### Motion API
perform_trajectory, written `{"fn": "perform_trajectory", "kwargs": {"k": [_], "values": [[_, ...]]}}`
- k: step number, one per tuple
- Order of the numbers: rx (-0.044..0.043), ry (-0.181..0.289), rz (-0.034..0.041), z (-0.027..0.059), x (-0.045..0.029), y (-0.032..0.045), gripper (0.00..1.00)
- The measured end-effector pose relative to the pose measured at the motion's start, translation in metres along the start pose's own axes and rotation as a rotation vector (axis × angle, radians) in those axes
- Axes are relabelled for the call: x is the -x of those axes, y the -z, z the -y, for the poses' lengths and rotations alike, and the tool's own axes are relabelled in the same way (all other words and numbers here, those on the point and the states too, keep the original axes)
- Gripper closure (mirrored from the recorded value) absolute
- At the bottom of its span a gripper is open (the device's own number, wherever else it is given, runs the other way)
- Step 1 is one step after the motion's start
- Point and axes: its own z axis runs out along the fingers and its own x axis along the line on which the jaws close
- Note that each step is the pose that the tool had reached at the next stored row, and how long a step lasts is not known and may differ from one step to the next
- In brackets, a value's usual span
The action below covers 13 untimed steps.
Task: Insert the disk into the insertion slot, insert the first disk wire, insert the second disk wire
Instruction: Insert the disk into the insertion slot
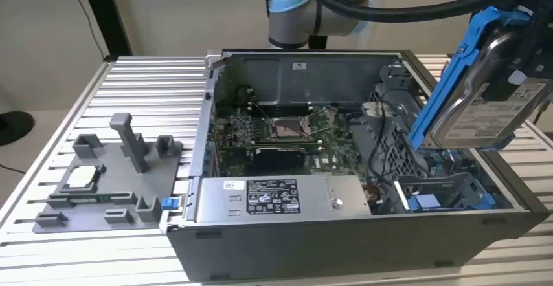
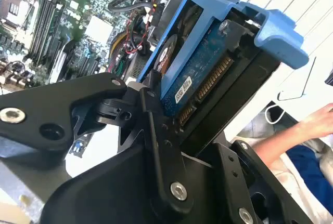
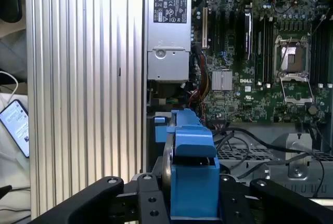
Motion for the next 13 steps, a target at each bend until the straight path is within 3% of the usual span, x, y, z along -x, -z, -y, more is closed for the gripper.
{"fn": "perform_trajectory", "kwargs": {"k": [5,13], "values": [[0.0000,0.000,0.0056,0.0041,-0.0068,-0.0086,1.00],[0.0000,0.000,0.0055,0.0135,-0.0076,-0.0226,1.00]]}}
